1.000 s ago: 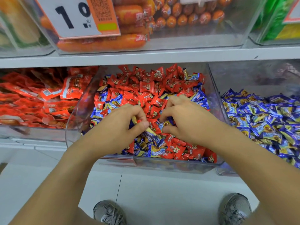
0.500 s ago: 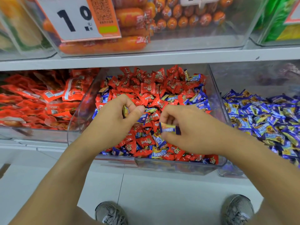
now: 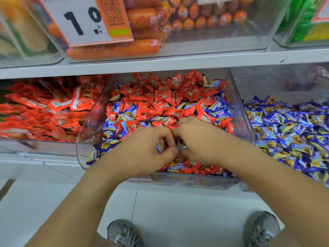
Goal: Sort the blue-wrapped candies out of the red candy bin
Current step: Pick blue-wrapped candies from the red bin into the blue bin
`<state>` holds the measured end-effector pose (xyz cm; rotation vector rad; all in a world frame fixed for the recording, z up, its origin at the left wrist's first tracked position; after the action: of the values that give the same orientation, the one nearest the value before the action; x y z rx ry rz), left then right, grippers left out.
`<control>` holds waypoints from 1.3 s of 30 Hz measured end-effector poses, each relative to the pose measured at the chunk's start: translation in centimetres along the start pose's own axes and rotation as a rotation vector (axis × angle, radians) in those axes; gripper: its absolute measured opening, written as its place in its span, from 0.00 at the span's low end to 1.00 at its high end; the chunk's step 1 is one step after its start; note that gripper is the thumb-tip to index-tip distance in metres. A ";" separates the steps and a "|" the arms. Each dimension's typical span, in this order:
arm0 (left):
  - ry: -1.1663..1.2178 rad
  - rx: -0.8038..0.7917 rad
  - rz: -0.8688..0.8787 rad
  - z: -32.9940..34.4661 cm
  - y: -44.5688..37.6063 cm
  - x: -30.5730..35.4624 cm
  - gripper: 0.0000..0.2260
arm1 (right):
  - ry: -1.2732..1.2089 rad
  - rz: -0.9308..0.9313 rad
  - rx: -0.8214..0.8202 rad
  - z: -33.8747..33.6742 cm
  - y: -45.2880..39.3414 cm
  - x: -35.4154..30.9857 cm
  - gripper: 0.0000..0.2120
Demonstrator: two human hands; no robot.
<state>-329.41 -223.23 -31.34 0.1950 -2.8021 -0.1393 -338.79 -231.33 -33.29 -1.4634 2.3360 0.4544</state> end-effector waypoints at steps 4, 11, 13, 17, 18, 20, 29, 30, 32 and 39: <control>-0.182 -0.088 0.045 0.9 0.0 0.8 0.11 | -0.101 0.046 0.023 -1.4 0.8 1.3 0.13; -0.304 -0.108 0.081 1.7 -1.4 1.4 0.12 | -0.267 0.111 0.150 -3.3 3.0 2.8 0.12; -0.308 -0.094 0.113 1.6 -1.3 1.5 0.09 | -0.281 0.106 0.126 -3.3 3.3 2.5 0.12; -0.126 -0.058 0.065 0.0 -0.8 -0.4 0.09 | -0.382 0.078 0.116 -4.3 4.1 1.8 0.18; -0.041 -0.026 0.036 -0.8 -0.6 -0.8 0.09 | -0.408 0.065 0.117 -4.6 4.4 1.7 0.19; 0.115 0.057 -0.008 -2.4 -0.2 -1.2 0.07 | -0.583 0.078 0.124 -4.7 4.7 1.4 0.17; 0.512 0.273 0.081 0.4 -2.6 9.5 0.06 | -1.067 0.086 0.467 -7.1 8.3 2.6 0.11; 0.513 0.288 0.091 0.6 -3.0 10.6 0.06 | -1.034 0.087 0.500 -7.6 9.2 3.4 0.10; 0.518 0.296 0.120 0.6 -4.0 12.2 0.07 | -0.979 0.089 0.557 -8.8 11.2 4.9 0.09; 0.238 0.298 0.344 1.7 -7.4 16.8 0.14 | -0.547 0.218 0.623 -10.4 16.5 13.0 0.10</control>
<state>-344.81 -232.94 -28.49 -0.1920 -2.5570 0.3600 -360.28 -239.35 -28.51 -0.6913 1.9370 0.1254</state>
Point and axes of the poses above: each hand's wrist, its own y-axis away from the middle knuckle, its own z-axis out of the palm, x = y × z, the point moved 5 cm from there along -y, towards the middle knuckle, and after that the axes turned 13 degrees about -y, right-handed, at the moved point
